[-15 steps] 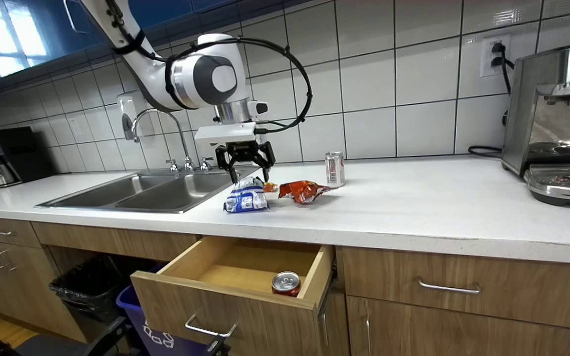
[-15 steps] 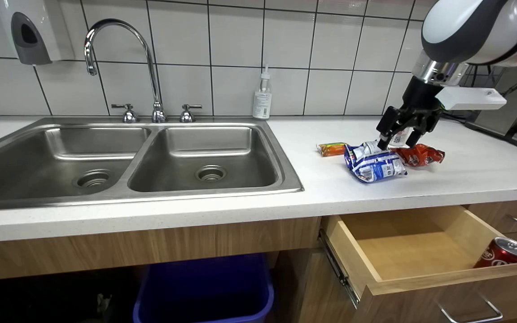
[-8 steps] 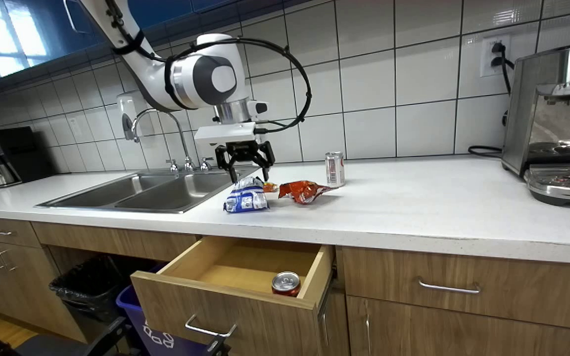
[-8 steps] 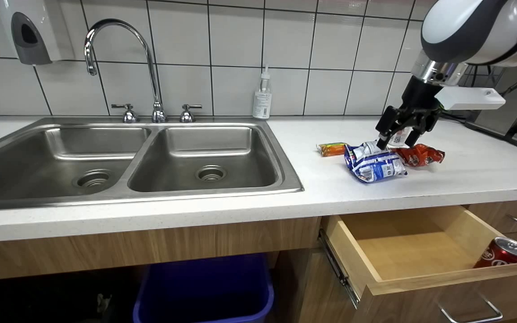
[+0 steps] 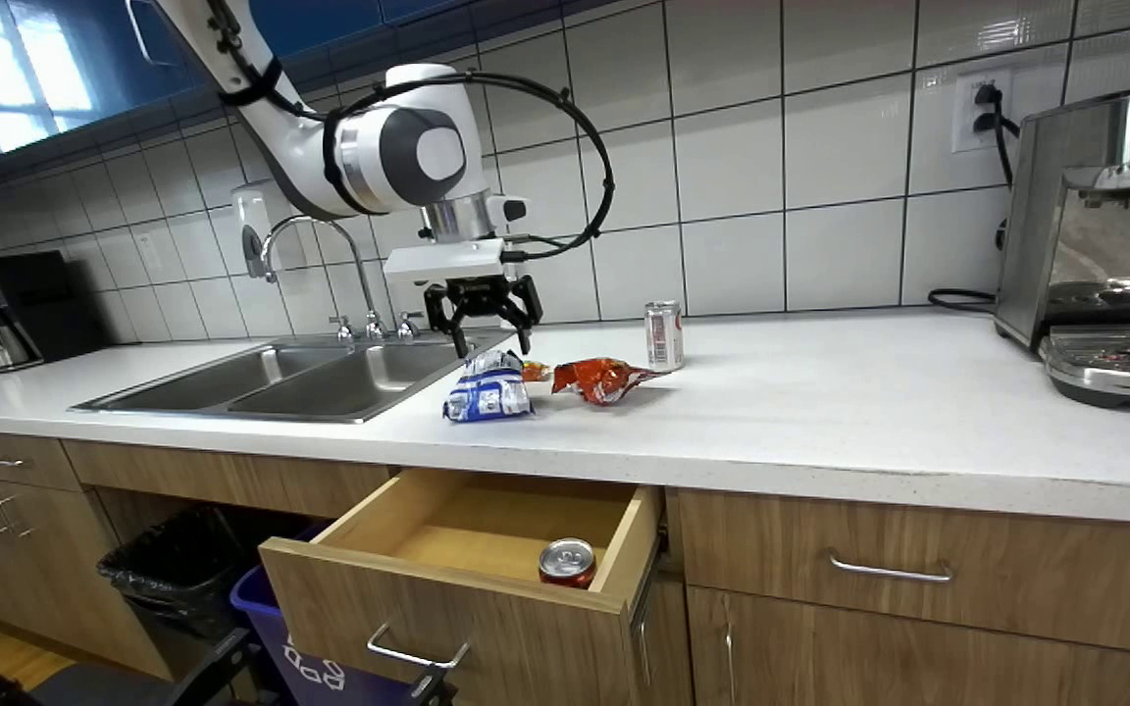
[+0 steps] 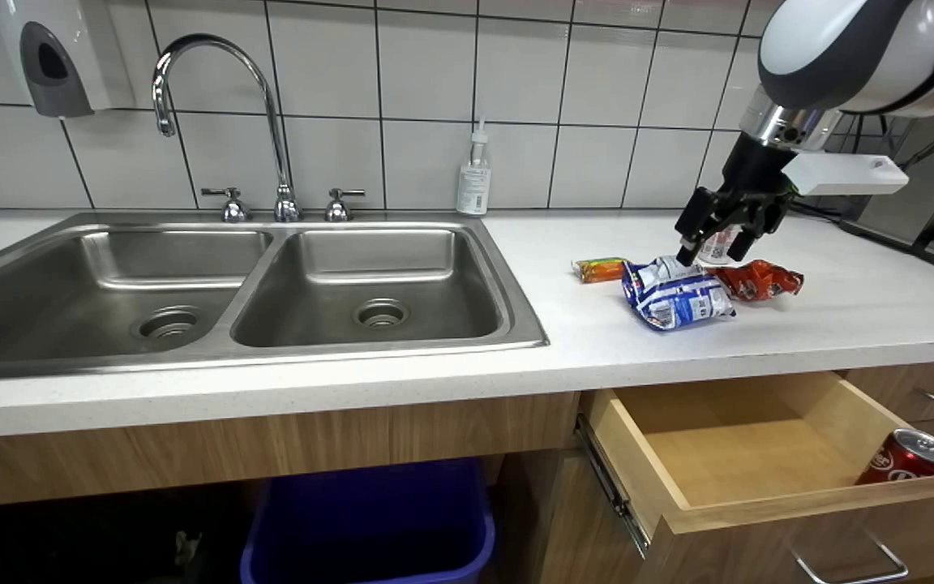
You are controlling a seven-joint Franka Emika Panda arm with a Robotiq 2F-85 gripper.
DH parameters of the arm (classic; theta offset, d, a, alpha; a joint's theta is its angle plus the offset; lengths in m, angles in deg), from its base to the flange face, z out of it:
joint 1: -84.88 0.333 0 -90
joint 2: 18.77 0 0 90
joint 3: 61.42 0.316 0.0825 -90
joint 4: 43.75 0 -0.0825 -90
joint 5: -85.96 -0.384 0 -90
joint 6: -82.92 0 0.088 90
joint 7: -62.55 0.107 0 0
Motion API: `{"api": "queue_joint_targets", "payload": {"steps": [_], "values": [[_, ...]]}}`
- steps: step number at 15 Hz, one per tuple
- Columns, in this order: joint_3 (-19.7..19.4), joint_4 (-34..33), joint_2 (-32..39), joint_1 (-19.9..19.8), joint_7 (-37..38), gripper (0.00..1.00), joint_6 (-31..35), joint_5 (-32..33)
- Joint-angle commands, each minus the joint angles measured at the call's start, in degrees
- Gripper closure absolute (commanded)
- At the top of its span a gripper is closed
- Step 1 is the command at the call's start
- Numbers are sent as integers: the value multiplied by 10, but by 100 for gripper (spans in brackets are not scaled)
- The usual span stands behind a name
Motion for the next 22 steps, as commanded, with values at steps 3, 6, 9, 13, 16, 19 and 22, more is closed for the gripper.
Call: {"api": "queue_joint_targets", "payload": {"steps": [3, 6, 9, 13, 16, 19, 22], "values": [[0, -31, 14, -1, 9, 0, -2, 18], [0, -51, 31, -1, 11, 0, -2, 21], [-2, -75, 53, 0, 16, 0, -1, 28], [-2, -112, 85, 0, 18, 0, -5, 36], [-1, -144, 110, 0, 21, 0, -11, 36], [-5, -172, 135, 2, 27, 0, -18, 43], [-5, -193, 157, 1, 30, 0, -24, 45]]}}
